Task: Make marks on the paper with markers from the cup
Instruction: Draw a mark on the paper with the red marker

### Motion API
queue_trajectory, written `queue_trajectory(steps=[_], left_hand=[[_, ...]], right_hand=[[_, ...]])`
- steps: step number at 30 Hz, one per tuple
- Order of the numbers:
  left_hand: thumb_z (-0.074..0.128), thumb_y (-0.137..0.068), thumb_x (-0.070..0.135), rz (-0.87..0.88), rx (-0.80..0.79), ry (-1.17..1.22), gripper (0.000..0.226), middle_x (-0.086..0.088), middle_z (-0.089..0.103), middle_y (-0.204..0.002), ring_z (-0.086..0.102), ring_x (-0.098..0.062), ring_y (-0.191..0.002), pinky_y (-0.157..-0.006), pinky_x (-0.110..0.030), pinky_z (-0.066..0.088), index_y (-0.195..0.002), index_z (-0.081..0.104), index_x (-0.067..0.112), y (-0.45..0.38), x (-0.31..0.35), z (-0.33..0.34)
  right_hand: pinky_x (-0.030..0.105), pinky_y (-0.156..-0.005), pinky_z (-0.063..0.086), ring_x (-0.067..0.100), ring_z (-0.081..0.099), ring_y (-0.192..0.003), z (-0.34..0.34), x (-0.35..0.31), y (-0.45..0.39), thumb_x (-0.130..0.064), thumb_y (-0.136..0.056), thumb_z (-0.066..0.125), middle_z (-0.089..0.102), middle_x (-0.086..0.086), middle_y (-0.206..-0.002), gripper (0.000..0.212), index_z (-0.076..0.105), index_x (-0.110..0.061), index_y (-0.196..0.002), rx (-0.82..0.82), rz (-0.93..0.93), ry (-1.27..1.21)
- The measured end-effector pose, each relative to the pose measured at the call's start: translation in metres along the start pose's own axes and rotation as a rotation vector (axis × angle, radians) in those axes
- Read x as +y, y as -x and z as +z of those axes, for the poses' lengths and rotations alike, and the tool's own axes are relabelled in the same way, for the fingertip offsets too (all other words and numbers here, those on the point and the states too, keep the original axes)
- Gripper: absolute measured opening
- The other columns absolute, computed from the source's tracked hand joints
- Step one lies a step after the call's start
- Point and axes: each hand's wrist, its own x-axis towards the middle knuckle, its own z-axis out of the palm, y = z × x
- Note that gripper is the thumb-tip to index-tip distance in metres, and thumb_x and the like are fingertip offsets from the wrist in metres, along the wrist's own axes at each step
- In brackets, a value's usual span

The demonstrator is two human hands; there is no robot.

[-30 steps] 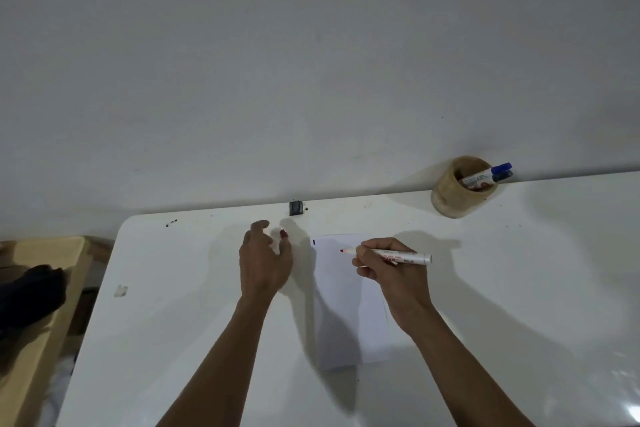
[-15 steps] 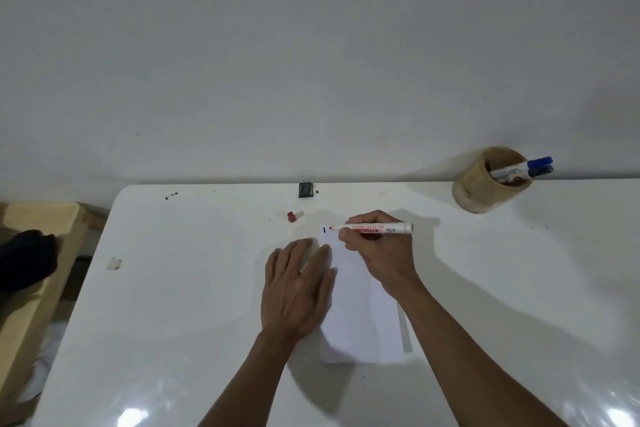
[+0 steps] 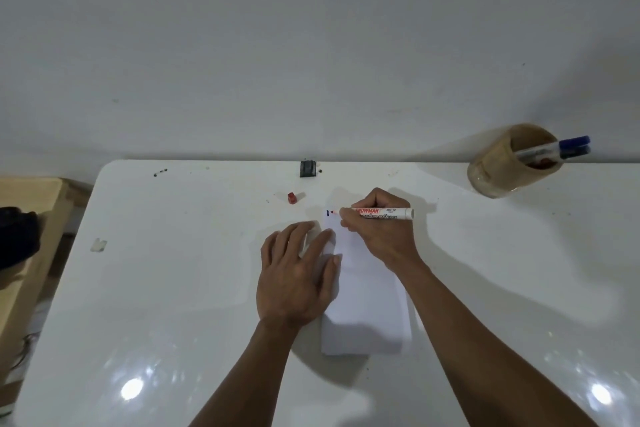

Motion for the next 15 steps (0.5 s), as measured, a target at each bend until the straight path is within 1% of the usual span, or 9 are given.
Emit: queue_trajectory(steps=[5,6,10,15], left_hand=[[0.052,-0.092,0.049,-0.011,-0.005,0.009,0.042,-0.002,0.062,-0.135,0.052,-0.022,-0.127,-0.109,-0.042,0.038,-0.127,0.063,0.029,-0.001,0.0001,0.0012],[0.051,-0.092,0.049,-0.015,-0.008,0.01,0.042,-0.001,0.062,-0.135,0.052,-0.022,-0.128,-0.109,-0.042,0.038,-0.128,0.063,0.029,-0.001,0.0002,0.0009],[0.051,-0.092,0.05,-0.016,-0.004,0.019,0.043,-0.001,0.062,-0.135,0.052,-0.022,-0.127,-0.109,-0.042,0.038,-0.127,0.063,0.029,-0.0007,0.0008,0.0001],[0.052,-0.091,0.049,-0.022,-0.004,0.024,0.042,-0.001,0.062,-0.135,0.052,-0.022,-0.127,-0.109,-0.042,0.038,-0.127,0.064,0.029,-0.0011,0.0017,-0.0005]], right_hand=[[0.056,-0.063,0.062,0.04,0.076,-0.07,0.0012,0.0037,-0.0011,-0.029,-0.066,0.085,0.075,0.012,-0.072,0.022,0.064,-0.029,-0.058,0.003,0.003,-0.008],[0.055,-0.063,0.062,0.039,0.076,-0.07,0.0013,0.0045,-0.0013,-0.028,-0.067,0.085,0.076,0.012,-0.073,0.022,0.065,-0.028,-0.06,0.004,-0.001,0.002],[0.055,-0.062,0.062,0.039,0.076,-0.071,0.0015,0.0084,-0.003,-0.016,-0.073,0.087,0.075,0.013,-0.074,0.021,0.066,-0.015,-0.066,0.013,-0.012,0.046],[0.05,-0.062,0.062,0.038,0.075,-0.07,0.0034,0.0067,-0.0029,-0.011,-0.075,0.086,0.075,0.013,-0.074,0.022,0.066,-0.012,-0.067,0.018,-0.001,0.075]])
